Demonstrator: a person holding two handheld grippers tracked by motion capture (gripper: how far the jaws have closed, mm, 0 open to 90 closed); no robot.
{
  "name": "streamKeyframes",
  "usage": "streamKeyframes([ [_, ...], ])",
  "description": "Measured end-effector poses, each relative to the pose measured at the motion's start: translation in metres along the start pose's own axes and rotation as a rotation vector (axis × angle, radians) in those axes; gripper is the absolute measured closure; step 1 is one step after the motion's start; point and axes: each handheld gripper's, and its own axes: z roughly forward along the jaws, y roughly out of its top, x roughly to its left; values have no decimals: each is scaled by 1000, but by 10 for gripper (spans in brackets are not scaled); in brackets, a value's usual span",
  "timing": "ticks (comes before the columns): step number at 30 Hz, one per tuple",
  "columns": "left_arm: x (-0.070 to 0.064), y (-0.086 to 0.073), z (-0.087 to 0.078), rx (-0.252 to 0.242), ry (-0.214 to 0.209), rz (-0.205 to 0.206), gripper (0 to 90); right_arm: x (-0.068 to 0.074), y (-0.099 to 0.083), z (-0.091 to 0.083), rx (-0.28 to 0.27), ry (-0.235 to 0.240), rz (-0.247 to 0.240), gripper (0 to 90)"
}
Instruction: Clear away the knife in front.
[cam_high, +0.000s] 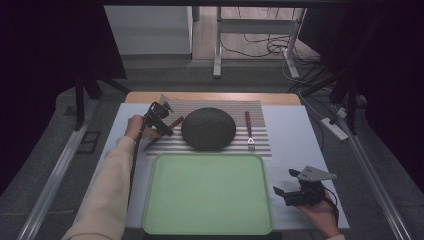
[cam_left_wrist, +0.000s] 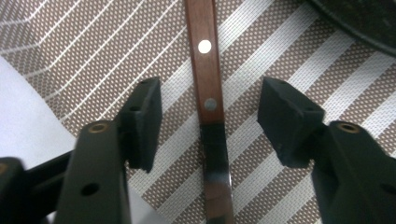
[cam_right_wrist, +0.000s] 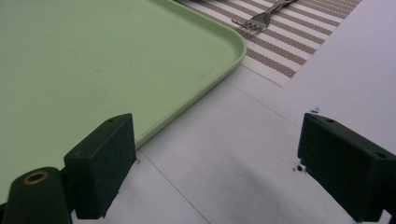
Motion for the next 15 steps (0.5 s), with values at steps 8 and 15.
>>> streamKeyframes([
  [8,0,2,0,16,-30,41,555,0,0,0,3,0,1,117],
  [15,-2,10,0,62,-39,65,666,-1,0,1,6,-2,1,117],
])
